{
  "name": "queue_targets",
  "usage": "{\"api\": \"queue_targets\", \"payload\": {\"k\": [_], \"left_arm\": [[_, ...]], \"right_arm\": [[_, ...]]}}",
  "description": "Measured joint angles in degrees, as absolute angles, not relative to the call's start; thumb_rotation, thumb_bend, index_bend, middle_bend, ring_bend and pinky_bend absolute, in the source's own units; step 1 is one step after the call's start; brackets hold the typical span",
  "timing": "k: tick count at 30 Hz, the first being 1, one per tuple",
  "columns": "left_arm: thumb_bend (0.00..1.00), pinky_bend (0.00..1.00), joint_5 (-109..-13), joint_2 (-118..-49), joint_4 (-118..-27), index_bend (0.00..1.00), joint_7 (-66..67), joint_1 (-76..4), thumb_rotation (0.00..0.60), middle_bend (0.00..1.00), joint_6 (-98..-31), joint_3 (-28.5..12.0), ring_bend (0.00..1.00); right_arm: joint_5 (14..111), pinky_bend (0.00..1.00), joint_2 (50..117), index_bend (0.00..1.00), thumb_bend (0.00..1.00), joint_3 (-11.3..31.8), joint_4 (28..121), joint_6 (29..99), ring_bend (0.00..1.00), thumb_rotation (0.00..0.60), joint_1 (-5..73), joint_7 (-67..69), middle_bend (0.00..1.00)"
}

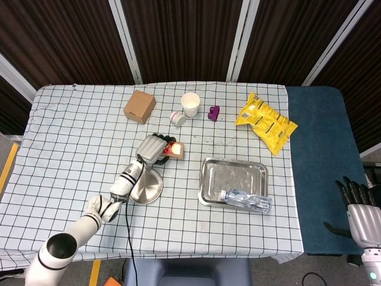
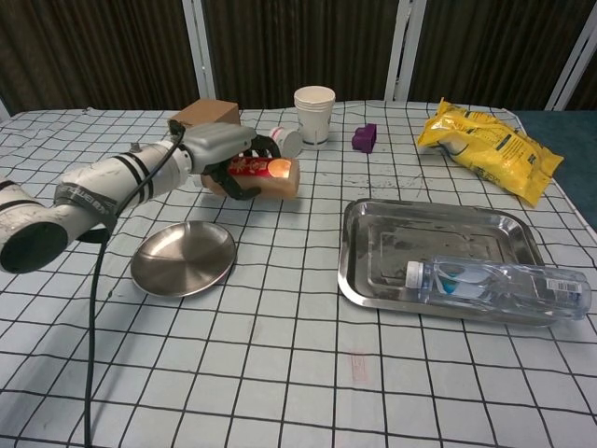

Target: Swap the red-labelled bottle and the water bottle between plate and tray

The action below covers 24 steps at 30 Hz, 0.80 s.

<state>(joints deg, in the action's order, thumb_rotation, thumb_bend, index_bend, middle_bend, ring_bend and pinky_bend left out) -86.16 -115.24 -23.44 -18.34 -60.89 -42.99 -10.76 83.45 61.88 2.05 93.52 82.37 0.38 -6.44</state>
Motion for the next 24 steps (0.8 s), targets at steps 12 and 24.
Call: {"api": "queue_targets", "payload": {"k": [12,24], "left_arm": [[0.38,0.16,-83.7,-112.7,-29.1,0.0,-15.9,-60.2,0.6,0.0,-43.8,-10.8,0.0],[0.38,0.09,-85.2,-91.2,-68.8,0.0,-1.1,-45.9,0.6,0.0,-60.3,-5.6,0.0]], "right_arm": [[87.6,0.0,61.9,0.0,0.2,0.3,94.0,83.4,0.0,0.6,0.3,-5.8,0.0],[98.0,0.0,64.9,0.03,0.2,-1.4,94.8,83.8,0.0,0.6,3.3,-2.4,0.02]]}}
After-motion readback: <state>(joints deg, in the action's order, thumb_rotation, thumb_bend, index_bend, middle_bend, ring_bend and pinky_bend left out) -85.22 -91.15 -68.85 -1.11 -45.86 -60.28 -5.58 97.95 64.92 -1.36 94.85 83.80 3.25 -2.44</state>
